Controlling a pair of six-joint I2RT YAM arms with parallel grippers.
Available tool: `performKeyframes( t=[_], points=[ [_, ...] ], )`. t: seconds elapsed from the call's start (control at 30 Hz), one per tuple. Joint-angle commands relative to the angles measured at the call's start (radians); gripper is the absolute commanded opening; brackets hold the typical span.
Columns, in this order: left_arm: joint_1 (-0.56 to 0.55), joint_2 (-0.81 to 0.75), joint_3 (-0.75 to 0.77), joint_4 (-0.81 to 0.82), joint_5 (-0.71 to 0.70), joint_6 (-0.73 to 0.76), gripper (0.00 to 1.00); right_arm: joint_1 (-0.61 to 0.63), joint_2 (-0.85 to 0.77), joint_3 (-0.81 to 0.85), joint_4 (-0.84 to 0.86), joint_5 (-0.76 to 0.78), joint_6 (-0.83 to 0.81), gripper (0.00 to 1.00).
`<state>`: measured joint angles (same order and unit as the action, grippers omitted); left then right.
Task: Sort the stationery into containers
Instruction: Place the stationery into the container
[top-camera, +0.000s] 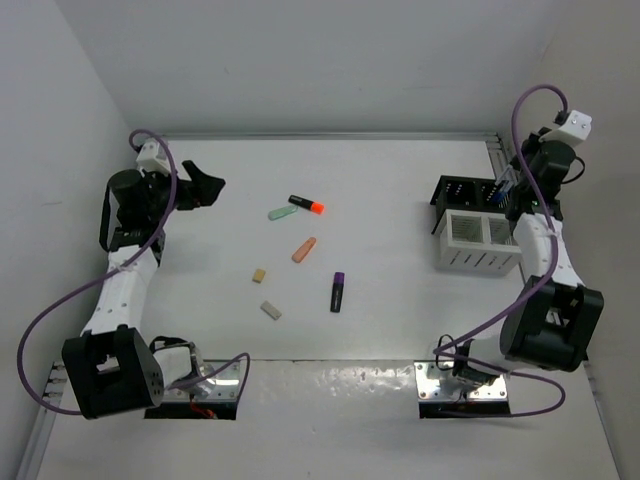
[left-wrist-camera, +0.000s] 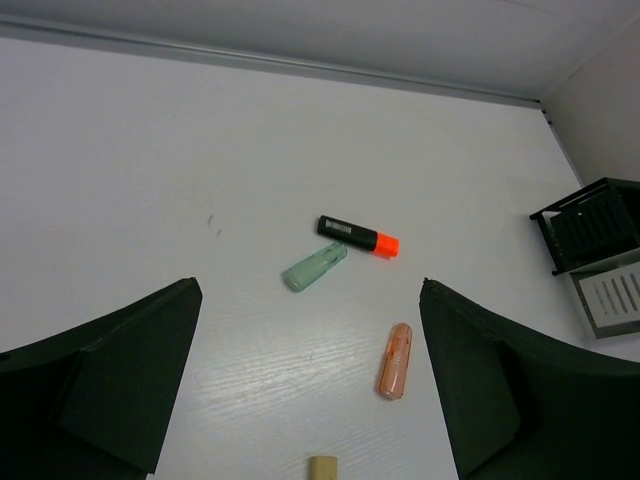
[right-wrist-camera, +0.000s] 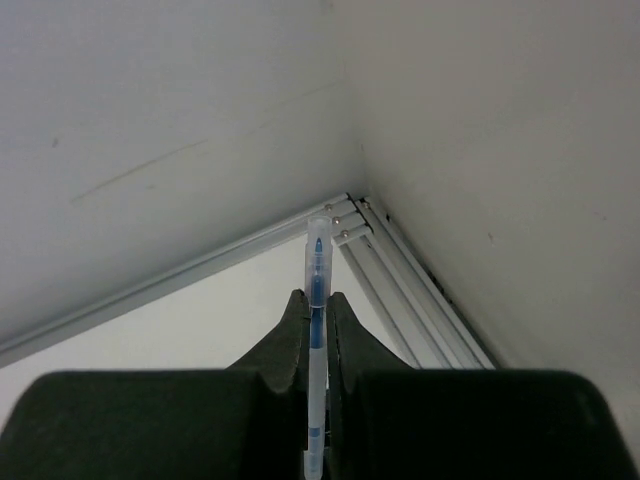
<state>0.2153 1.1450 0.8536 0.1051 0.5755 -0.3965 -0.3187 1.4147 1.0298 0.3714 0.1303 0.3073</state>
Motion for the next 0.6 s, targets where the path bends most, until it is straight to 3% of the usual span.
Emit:
performKeyframes(
  t=[0.0,0.27,0.4,0.43,0.57],
  points=[
    [-0.02,0.013,0.038,0.001,-0.02,0.033,0.97,-0.013,0.026,-0.04,0.1,0.022,-0.022,0.0],
    [-0.068,0.052,0.093,-0.104,-0.051,0.14,0.98,-0.016,0.104,-0.083,0.132,-0.003,-0.063,0.0],
    [-0.097,0.05,0.114,-0.215,-0.052,0.232,0.92,-0.019,0.136,-0.074,0.092,-0.07,-0.07,0.3],
    [-0.109,0.053,0.127,-0.257,-0.06,0.287,0.91,-0.02,0.139,-0.071,0.072,-0.086,-0.07,0.45],
    [-0.134,0.079,0.157,-0.395,-0.011,0.496,0.87,-0.022,0.132,-0.027,-0.029,-0.158,-0.068,0.63]
  ],
)
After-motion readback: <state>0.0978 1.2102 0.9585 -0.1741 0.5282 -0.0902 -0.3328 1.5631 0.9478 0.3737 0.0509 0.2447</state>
